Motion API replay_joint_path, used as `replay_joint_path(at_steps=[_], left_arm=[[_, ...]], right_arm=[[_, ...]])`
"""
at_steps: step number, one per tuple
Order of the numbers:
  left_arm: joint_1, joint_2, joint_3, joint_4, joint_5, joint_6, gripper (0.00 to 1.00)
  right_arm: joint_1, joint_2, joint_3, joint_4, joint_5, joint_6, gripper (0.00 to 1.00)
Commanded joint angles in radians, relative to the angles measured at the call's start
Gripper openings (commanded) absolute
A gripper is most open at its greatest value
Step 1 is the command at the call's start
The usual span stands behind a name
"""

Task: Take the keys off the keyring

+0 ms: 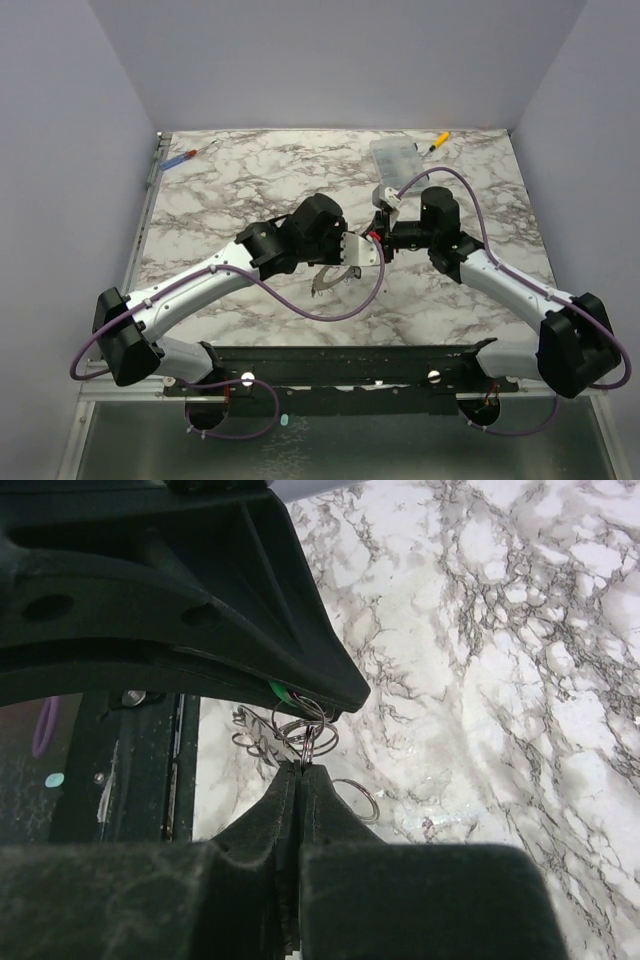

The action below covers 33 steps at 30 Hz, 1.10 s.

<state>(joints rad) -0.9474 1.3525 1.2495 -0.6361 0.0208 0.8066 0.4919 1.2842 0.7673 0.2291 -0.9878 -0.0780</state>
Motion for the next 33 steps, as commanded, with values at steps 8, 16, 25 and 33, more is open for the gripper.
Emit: replay_joint_path(at_steps=[8,16,25,33], left_arm=[[0.069,-0.022,-0.015,0.024,0.184,-0.111,0.00],[0.083,-0.041,-0.067,0.070,0.243,-0.137,0.00],[0.121,-0.057,-0.073,0.098,0.268,-0.152,0.00],[0.141,-0.078,-0.029,0.100,0.306,-0.117,0.00]], right_arm=[[0.008,-0.045,-0.021,0.192,0.012,0.129,0.00],[0.006,0.002,-0.145,0.660,0.008,0.385,0.01],[0.002,0.027,-0.257,0.888,0.003,0.457,0.01],[-0.001,0.038,-0.336,1.027,0.055,0.440,0.01]])
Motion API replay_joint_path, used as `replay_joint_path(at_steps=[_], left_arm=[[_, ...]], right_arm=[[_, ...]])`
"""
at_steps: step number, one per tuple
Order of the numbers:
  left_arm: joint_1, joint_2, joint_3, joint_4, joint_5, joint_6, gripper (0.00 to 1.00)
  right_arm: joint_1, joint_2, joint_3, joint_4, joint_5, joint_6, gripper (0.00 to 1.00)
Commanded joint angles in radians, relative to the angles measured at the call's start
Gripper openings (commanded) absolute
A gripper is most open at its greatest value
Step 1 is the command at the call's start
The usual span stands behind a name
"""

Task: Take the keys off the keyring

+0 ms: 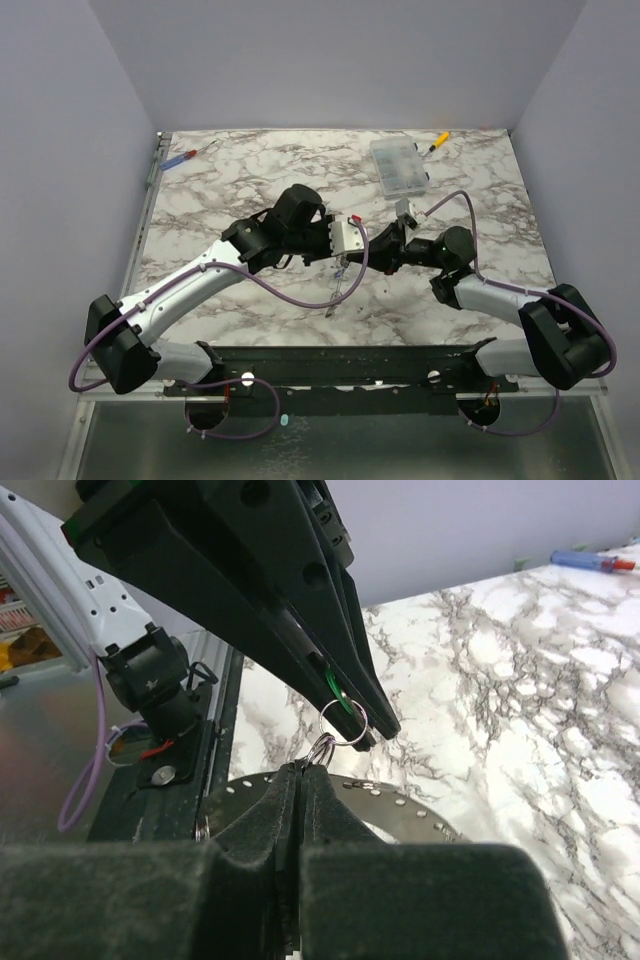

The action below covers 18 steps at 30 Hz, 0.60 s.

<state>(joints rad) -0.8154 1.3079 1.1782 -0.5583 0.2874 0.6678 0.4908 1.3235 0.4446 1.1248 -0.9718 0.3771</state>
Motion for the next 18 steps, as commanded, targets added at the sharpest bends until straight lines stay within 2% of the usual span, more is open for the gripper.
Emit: replay_joint_path(at_steps=[1,3,5,8,12,15,18], left_arm=[[0.009,-0.036,0.048,0.019,0.034,0.038,0.00],[0.009,-0.039,0.064,0.005,0.021,0.076,0.00],[0.009,-0.041,0.080,-0.005,0.009,0.102,0.00],[0.004,-0.046,0.094,-0.027,0.005,0.159,0.00],[-0.008,-0.048,0.100,-0.045,-0.013,0.214,0.00],[-0.012,-0.052,0.100,-0.054,-0.026,0.235,0.00],[-0.014,-0.052,0.101,-0.057,-0.036,0.234,0.00]], right_arm=[[-0.001,-0.004,-0.021,0.134,0.047,-0.025,0.01],[-0.002,-0.004,-0.024,0.132,0.045,-0.047,0.07],[-0.002,-0.004,-0.023,0.123,0.035,-0.064,0.19],[-0.003,-0.012,-0.006,0.068,0.011,-0.101,0.29],[-0.004,-0.025,0.065,-0.110,-0.046,-0.153,0.35],[-0.005,-0.036,0.144,-0.338,-0.073,-0.202,0.39],[-0.005,-0.052,0.198,-0.494,-0.063,-0.226,0.40]])
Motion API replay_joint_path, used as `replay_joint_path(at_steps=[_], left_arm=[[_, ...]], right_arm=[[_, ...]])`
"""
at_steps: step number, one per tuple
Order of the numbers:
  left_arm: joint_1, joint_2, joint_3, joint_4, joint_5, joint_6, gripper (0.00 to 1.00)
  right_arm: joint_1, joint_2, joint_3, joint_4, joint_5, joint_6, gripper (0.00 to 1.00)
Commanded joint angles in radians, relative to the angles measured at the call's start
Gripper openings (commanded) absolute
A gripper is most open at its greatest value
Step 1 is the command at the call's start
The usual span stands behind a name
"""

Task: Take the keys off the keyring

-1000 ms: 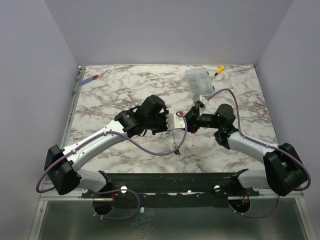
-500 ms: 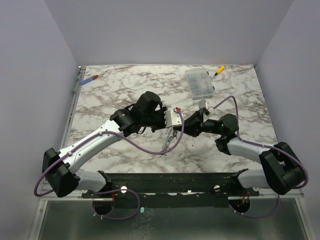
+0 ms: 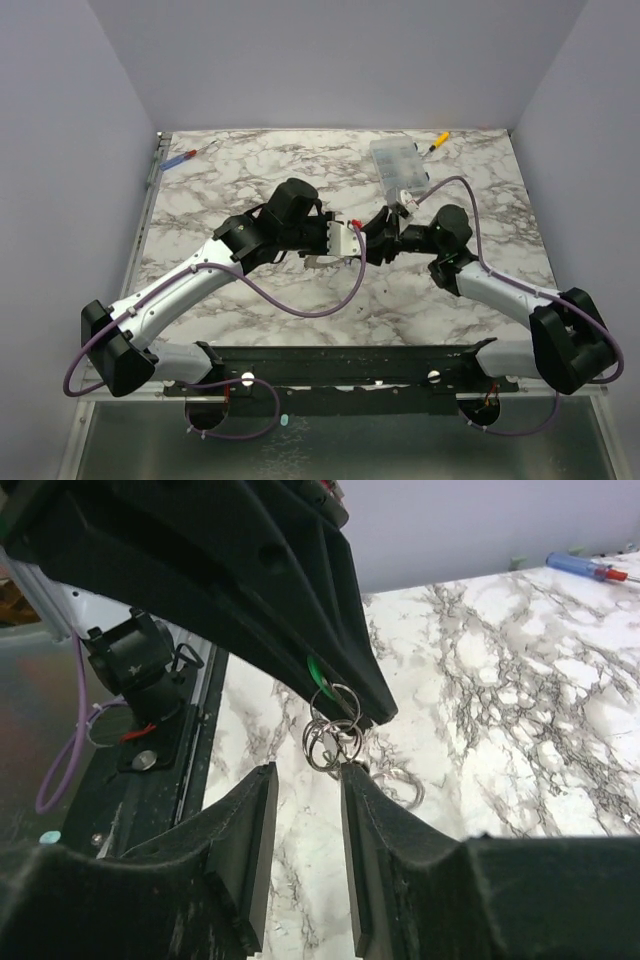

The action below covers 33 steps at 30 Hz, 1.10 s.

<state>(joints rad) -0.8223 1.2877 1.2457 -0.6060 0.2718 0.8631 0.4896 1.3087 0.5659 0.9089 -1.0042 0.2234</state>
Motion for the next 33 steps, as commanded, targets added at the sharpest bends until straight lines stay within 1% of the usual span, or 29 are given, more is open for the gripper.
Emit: replay_joint_path(at_steps=[1,6,8,11,16,22,33], left_arm=[[-0.008,-0.029,0.034,-0.011,-0.022,0.035,0.00],[-0.009,-0.016,0.035,-0.014,-0.033,0.016,0.00],[-0.009,-0.015,0.034,-0.014,-0.031,0.009,0.00],[-0.009,-0.009,0.035,-0.014,-0.032,-0.003,0.00],[-0.008,0.005,0.049,-0.015,-0.033,-0.016,0.00],[-0.009,0.018,0.060,-0.014,-0.035,-0.029,0.00],[-0.015,0.035,0.061,-0.014,-0.030,-0.042,0.00]], right_arm=[[-0.003,-0.041,0.098,-0.333,-0.025,-0.079,0.41],[-0.002,-0.053,0.222,-0.601,-0.003,-0.158,0.43],[-0.001,-0.054,0.255,-0.674,0.012,-0.177,0.43],[0.002,-0.053,0.285,-0.736,0.018,-0.178,0.43],[0.012,-0.056,0.287,-0.758,0.006,-0.151,0.43],[0.019,-0.055,0.290,-0.731,0.006,-0.100,0.43],[0.033,-0.029,0.319,-0.720,0.073,-0.067,0.43]])
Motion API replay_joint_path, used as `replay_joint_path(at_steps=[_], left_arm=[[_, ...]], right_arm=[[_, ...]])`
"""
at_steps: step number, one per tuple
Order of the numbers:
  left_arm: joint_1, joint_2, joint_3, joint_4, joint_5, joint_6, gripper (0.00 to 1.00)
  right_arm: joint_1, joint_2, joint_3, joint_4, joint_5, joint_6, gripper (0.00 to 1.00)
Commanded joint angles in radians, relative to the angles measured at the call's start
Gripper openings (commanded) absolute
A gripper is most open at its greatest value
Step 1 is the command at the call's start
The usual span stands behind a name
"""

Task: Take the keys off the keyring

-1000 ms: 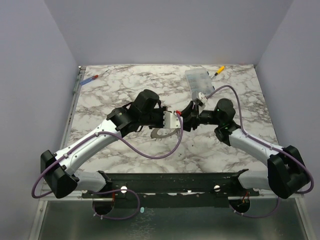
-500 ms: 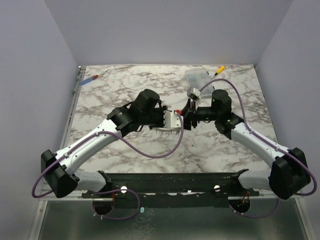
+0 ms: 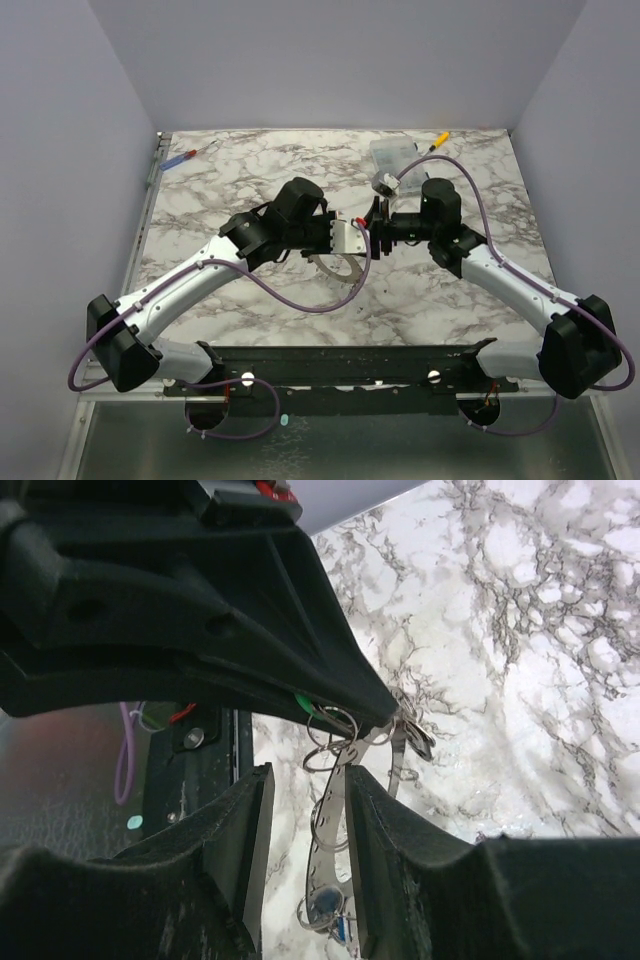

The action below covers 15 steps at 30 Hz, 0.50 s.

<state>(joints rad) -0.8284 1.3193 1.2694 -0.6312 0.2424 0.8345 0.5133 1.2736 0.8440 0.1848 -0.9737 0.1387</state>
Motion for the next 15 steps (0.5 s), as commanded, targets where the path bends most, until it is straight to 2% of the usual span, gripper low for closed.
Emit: replay_joint_path(at_steps=[1,11,13,15], left_arm=[[-0.009,0.004,0.038,0.012,-0.002,-0.014,0.00],[-0.012,0.018,0.043,0.021,-0.006,-0.028,0.00],[-0.011,0.020,0.047,0.019,-0.005,-0.029,0.00],[-0.011,0.018,0.047,0.019,-0.009,-0.030,0.00]], right_arm=[[0.011,0.008,0.041,0.004,0.046,0.018,0.42],[0.023,0.030,0.047,0.014,0.077,0.029,0.37],[0.023,0.030,0.040,-0.001,0.096,0.004,0.33],[0.024,0.027,0.036,-0.021,0.114,-0.024,0.23]])
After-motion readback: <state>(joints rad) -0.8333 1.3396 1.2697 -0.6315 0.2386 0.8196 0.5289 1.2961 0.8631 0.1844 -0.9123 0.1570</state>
